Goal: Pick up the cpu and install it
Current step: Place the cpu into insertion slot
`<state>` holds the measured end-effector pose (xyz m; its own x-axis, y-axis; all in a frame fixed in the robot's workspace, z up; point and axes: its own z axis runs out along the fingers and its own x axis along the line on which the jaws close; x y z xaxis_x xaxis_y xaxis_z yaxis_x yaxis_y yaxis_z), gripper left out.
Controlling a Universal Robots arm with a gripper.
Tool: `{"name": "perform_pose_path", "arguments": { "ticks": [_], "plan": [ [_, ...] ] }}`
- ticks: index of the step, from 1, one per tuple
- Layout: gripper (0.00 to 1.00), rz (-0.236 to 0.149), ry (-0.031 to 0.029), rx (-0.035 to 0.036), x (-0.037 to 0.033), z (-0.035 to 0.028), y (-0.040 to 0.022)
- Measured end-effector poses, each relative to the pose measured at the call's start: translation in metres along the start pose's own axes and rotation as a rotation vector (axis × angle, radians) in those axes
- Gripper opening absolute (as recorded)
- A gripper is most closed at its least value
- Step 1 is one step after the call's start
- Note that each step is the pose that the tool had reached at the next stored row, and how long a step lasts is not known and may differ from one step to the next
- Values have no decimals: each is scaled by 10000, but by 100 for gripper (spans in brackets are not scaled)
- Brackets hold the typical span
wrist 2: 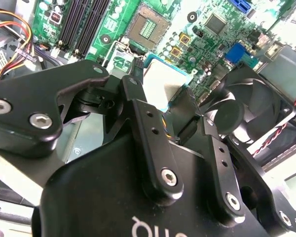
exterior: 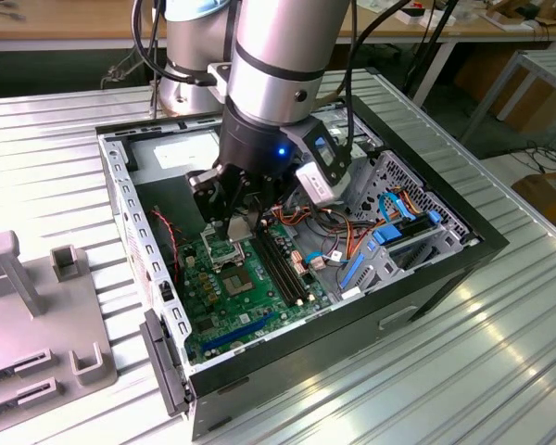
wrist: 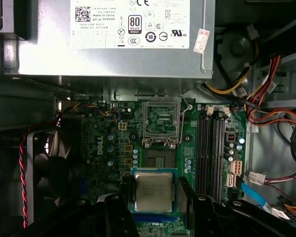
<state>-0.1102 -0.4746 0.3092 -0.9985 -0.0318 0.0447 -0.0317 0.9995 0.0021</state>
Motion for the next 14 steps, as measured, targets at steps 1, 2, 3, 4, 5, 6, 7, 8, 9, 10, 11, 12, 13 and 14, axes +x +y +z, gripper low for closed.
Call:
{"name": "perform_pose_path", "arguments": {
  "ticks": [1, 2, 3, 4, 5, 6, 7, 8, 9, 10, 11, 12, 13, 14],
  "plan": [
    [47, 0, 0, 0, 0, 4, -9],
    [47, 0, 0, 0, 0, 9, -18],
    [47, 0, 0, -1, 0, 12, -24],
    [47, 0, 0, 0, 0, 13, -28],
    [47, 0, 0, -1, 0, 15, -32],
    [47, 0, 0, 0, 0, 17, -35],
    [47, 0, 0, 0, 0, 18, -38],
    [47, 0, 1, 0, 0, 20, -42],
    [47, 0, 0, 0, 0, 21, -45],
    [47, 0, 0, -1, 0, 23, -48],
    [47, 1, 0, 0, 0, 24, -49],
    [47, 0, 1, 0, 0, 24, -51],
    [47, 0, 1, 0, 0, 24, -51],
    [47, 0, 0, 0, 0, 24, -51]
  ]
}}
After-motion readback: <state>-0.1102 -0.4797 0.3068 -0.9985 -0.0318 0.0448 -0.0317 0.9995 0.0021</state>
